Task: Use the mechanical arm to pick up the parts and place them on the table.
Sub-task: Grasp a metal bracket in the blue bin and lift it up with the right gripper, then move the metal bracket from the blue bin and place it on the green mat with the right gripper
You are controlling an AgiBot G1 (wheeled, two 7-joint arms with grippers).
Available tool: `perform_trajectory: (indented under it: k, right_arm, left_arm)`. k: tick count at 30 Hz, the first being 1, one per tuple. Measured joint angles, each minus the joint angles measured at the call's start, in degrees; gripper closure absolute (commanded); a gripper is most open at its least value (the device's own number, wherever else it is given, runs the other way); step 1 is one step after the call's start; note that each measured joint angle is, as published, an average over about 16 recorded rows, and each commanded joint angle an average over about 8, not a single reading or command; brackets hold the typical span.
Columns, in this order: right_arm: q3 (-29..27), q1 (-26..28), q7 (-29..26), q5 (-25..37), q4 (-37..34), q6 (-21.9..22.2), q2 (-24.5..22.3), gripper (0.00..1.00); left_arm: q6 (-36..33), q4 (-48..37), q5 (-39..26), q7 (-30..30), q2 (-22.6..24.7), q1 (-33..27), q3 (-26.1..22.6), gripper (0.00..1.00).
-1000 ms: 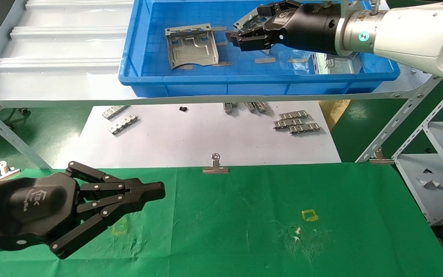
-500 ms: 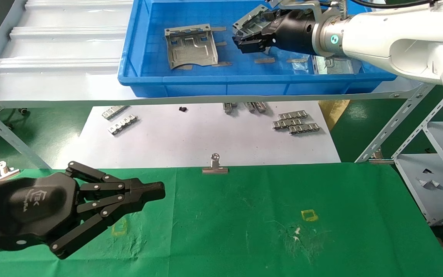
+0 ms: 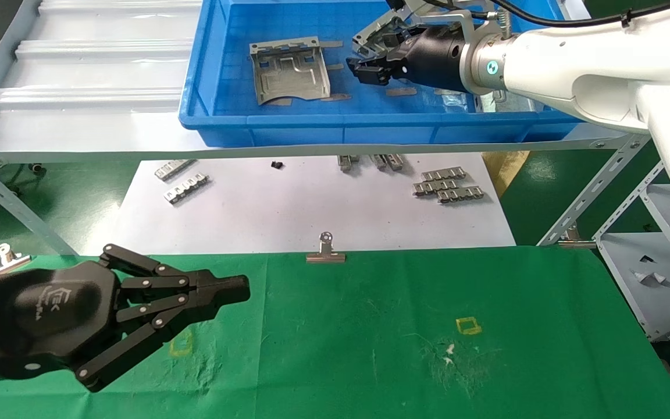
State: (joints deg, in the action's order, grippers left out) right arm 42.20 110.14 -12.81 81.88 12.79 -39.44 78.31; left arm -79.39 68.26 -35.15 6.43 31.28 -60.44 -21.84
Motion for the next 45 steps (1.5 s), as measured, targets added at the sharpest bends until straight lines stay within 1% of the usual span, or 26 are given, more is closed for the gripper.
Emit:
perform_trajectory:
  k: [13,14,21,22,30,36,40,43,45]
  right_arm:
    - [5.92,-0.78,-4.99,-1.25,2.53,2.57,-0.09,1.0]
    - [6.35,-0.78,-5.23,-1.35,2.64,2.72,-0.1,1.0]
    - [8.92,-0.39,-5.99,-2.15,3.08,3.52,-0.25,1.0]
    - [9.19,-0.25,-5.96,-2.31,3.11,3.59,-0.28,1.0]
    - [10.14,1.9,-4.11,-4.25,2.76,3.22,-0.83,1.0]
    - [9.36,4.38,-0.72,-6.55,1.97,0.48,-2.06,1.0]
    - [8.38,6.08,2.49,-8.38,1.66,-3.76,-3.75,1.0]
    - [7.57,7.21,5.21,-9.89,1.81,-8.73,-5.58,1.0]
    - [7.06,7.89,7.15,-10.95,2.19,-13.04,-7.03,1.0]
  left_arm:
    - [0.0,0.0,0.0,0.0,0.0,0.0,0.0,1.0]
    - [0.0,0.0,0.0,0.0,0.0,0.0,0.0,0.91]
    - [0.0,0.0,0.0,0.0,0.0,0.0,0.0,0.03]
    - [0.0,0.0,0.0,0.0,0.0,0.0,0.0,0.0]
    - [0.0,0.0,0.0,0.0,0.0,0.0,0.0,0.0]
    - [0.0,0.0,0.0,0.0,0.0,0.0,0.0,0.0]
    - [0.0,0.0,0.0,0.0,0.0,0.0,0.0,0.0]
    - [0.0,0.0,0.0,0.0,0.0,0.0,0.0,0.0]
    - [0.0,0.0,0.0,0.0,0.0,0.0,0.0,0.0]
